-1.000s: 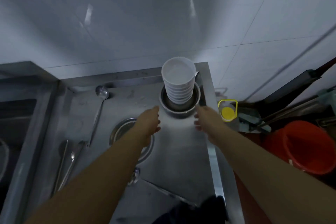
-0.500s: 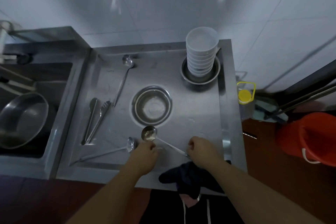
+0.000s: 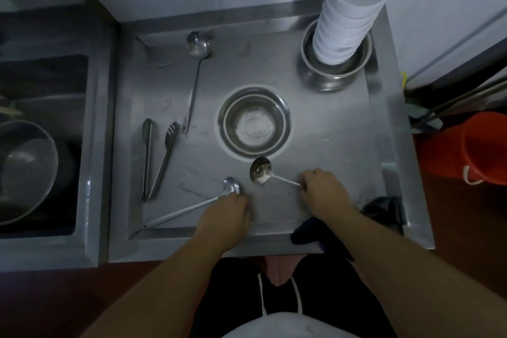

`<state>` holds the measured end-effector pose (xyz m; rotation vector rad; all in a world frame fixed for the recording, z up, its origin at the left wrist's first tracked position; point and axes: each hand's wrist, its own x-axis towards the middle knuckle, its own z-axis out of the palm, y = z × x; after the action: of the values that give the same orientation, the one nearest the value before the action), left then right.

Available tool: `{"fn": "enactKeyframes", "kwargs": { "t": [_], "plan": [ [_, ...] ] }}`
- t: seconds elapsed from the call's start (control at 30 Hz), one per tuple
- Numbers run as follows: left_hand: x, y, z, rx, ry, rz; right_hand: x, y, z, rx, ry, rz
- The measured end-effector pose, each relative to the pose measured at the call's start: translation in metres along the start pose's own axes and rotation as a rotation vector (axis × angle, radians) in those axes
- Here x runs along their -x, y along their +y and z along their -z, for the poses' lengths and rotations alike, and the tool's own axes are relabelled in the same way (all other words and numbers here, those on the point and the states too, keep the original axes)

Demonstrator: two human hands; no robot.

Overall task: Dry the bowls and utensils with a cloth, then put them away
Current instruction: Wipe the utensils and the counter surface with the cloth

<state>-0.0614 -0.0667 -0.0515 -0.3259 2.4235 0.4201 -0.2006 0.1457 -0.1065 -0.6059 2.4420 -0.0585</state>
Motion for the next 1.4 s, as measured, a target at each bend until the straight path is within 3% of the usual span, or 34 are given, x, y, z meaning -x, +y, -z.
{"fn": "enactKeyframes", "kwargs": {
  "t": [0.2,0.5,0.63,0.83,1.13,1.4],
  "plan": [
    [0.004,-0.034,0.010,-0.011,0.086,-0.113,-0.005,-0.018,-0.008,0.096,-0.026,-0.026],
    [0.019,-0.097,0.011,-0.034,0.050,0.067,-0.017,-0.032,0.012,0.156,-0.110,0.018],
    [0.029,-0.113,0.012,0.025,0.065,0.101,-0.019,-0.048,0.018,0.038,-0.147,-0.034],
    [0.041,-0.129,0.014,0.097,0.076,0.178,-0.010,-0.080,0.023,-0.322,0.012,-0.108],
    [0.062,-0.158,0.007,0.200,0.139,0.260,-0.011,-0.189,0.032,-0.449,-0.037,-0.044],
    [0.092,-0.186,-0.008,0.264,0.192,0.337,-0.010,-0.262,-0.012,-0.437,-0.085,-0.063]
  ]
}}
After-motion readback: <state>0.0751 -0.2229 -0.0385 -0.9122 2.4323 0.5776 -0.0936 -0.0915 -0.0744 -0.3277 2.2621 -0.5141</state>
